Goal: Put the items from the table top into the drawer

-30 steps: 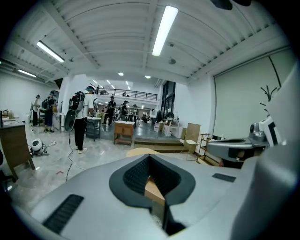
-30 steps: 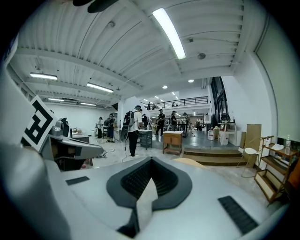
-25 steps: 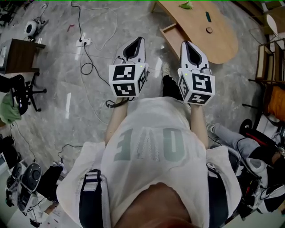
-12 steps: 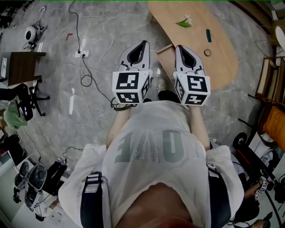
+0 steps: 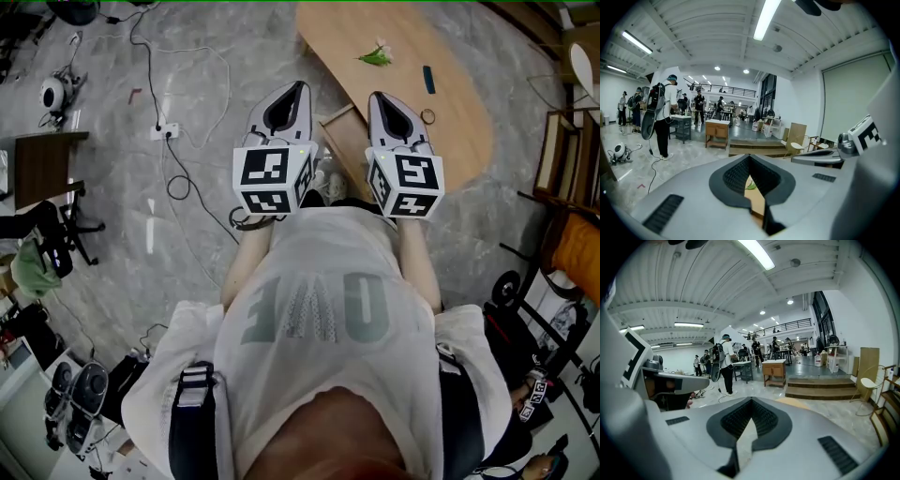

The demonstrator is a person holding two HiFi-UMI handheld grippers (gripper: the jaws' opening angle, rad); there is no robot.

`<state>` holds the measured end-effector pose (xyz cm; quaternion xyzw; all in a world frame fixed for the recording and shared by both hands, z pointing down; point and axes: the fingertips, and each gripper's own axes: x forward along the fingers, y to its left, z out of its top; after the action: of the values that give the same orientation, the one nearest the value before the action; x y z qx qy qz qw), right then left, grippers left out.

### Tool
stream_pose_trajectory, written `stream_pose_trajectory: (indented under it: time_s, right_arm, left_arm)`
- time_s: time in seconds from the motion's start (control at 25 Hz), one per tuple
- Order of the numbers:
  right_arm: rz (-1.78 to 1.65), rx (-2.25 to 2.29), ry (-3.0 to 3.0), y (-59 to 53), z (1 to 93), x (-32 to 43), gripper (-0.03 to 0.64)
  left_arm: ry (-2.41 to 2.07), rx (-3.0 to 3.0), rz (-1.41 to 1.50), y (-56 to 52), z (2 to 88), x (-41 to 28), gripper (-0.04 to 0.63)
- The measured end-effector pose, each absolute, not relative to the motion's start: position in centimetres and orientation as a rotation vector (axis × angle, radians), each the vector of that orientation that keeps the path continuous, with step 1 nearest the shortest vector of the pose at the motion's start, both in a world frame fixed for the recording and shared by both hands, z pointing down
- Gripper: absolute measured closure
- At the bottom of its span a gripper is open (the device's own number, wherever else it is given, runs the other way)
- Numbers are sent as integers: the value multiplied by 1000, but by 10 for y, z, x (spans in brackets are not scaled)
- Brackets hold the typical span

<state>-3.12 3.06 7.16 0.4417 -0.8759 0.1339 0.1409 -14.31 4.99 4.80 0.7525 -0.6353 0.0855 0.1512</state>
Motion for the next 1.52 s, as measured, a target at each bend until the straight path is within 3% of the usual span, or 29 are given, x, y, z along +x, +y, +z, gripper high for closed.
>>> stream_pose_trajectory:
  time_s: [1.04,1.52]
  right_arm:
    - [312,1373,-2555,-22,48,-42,612]
    - [406,1477,-2494,-72,152,-9,612]
  left_arm:
    - [-1780,2314,304,-12,31,-145,588]
    - [-1618,2339,365,-84,154,-110,588]
